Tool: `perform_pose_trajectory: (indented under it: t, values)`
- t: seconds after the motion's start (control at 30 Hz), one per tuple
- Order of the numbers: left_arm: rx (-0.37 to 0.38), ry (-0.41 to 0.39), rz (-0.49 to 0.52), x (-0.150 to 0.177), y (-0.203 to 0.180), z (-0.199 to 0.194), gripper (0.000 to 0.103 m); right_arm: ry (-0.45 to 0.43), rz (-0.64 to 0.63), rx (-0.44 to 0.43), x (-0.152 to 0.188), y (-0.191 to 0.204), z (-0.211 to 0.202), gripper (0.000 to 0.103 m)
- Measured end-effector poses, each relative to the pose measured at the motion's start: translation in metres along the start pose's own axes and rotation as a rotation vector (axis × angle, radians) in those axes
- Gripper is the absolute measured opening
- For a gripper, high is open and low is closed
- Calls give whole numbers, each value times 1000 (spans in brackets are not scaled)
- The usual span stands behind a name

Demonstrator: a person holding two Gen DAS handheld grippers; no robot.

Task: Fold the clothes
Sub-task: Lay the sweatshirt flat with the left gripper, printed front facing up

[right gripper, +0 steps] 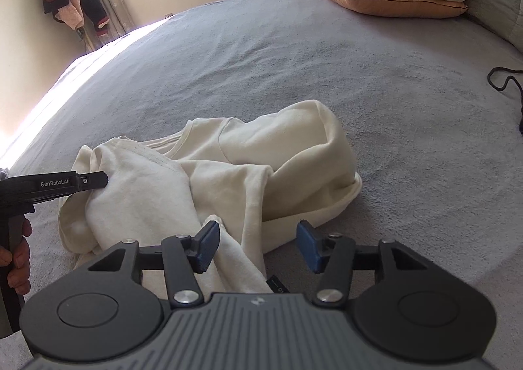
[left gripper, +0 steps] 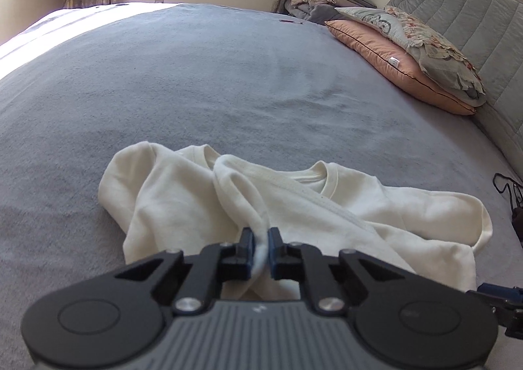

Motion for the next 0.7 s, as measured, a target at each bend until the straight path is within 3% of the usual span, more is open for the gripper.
perform_pose_trajectory:
  t: [0.37,0.7]
  values:
    - [79,-41,95,46,-5,-89,7,0,-7,-32,5,9,-7,56]
    - [147,9,8,121,19,-138,7,16,-20,-17,15,6,-13,56]
Point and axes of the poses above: each gripper's, at about its wrist camera, not at the fingertips, and z roughly the way its jaws point, y to its left, x to its underside, the point moved 6 cm from there along z, roughly the way its jaws point
